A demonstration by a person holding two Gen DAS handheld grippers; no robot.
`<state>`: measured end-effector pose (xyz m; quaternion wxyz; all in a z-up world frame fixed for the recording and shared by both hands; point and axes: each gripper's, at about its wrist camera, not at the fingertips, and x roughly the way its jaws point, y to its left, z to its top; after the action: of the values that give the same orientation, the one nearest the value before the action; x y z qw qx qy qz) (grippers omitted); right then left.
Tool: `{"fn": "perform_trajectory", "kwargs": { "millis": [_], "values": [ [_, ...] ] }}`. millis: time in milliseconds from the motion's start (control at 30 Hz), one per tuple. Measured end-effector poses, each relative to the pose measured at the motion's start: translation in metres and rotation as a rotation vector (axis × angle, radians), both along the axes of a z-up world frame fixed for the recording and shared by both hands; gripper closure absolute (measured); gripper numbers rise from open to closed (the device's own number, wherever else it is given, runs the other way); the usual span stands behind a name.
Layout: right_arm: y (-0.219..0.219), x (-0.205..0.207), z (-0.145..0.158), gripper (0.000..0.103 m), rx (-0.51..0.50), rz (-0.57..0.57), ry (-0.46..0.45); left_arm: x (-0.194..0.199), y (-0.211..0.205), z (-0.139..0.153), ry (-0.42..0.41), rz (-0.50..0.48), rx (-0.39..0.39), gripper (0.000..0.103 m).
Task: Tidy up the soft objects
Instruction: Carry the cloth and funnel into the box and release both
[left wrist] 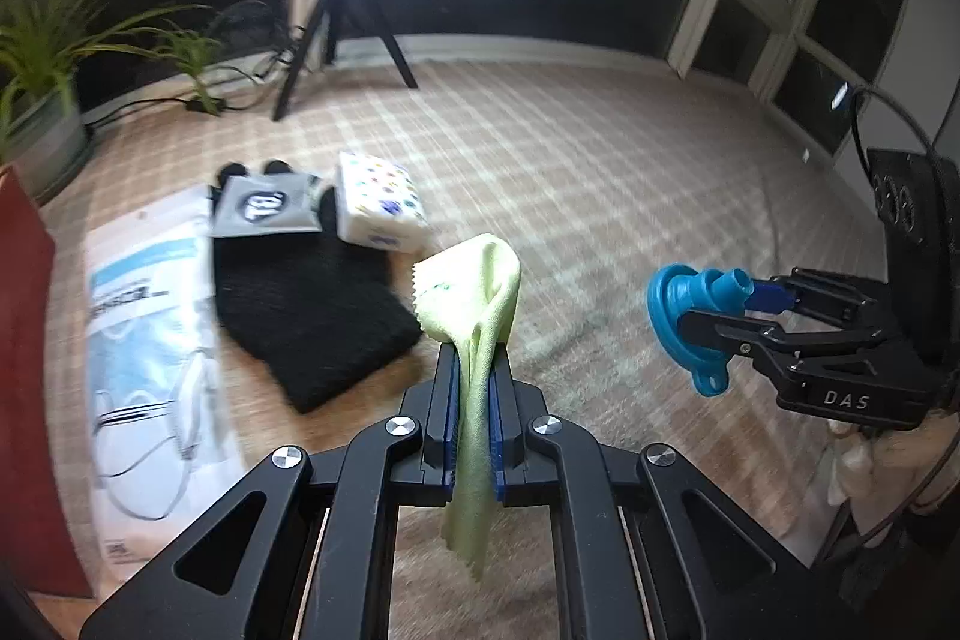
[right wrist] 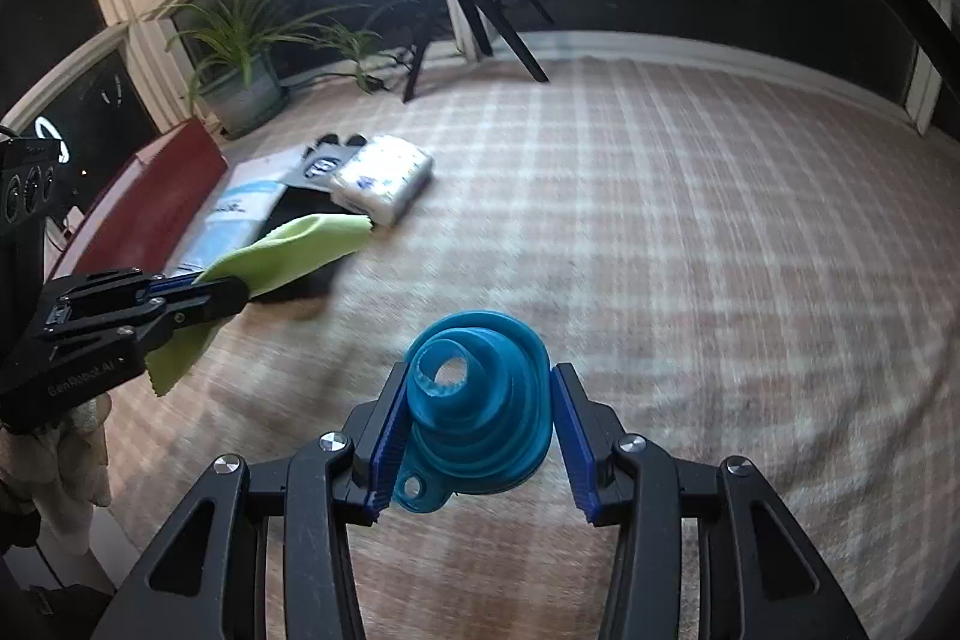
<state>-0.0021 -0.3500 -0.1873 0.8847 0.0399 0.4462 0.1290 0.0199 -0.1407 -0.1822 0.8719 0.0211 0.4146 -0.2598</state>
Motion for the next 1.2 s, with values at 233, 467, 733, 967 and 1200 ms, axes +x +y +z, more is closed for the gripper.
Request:
{"fn": "perform_trajectory", "kwargs": {
  "millis": [233, 467, 733, 967, 1200],
  "values": [
    [0.037, 0.008, 0.035, 0.061, 0.014, 0.088, -0.058, -0.010, 0.052, 0.037, -0.058, 0.095, -0.054, 0.096],
    [0.096, 0.026, 0.066, 0.061, 0.039, 0.211, -0.112, -0.020, 0.128, 0.065, -0.111, 0.254, -0.076, 0.096],
    [0.182, 0.049, 0.093, 0.061, 0.069, 0.370, -0.151, -0.036, 0.216, 0.076, -0.150, 0.458, -0.047, 0.096],
    [0.256, 0.069, 0.111, 0.061, 0.077, 0.496, -0.167, -0.040, 0.268, 0.066, -0.120, 0.602, -0.014, 0.096],
    [0.338, 0.101, 0.114, 0.061, 0.085, 0.600, -0.123, -0.030, 0.298, 0.047, -0.049, 0.689, 0.032, 0.096]
  ]
}}
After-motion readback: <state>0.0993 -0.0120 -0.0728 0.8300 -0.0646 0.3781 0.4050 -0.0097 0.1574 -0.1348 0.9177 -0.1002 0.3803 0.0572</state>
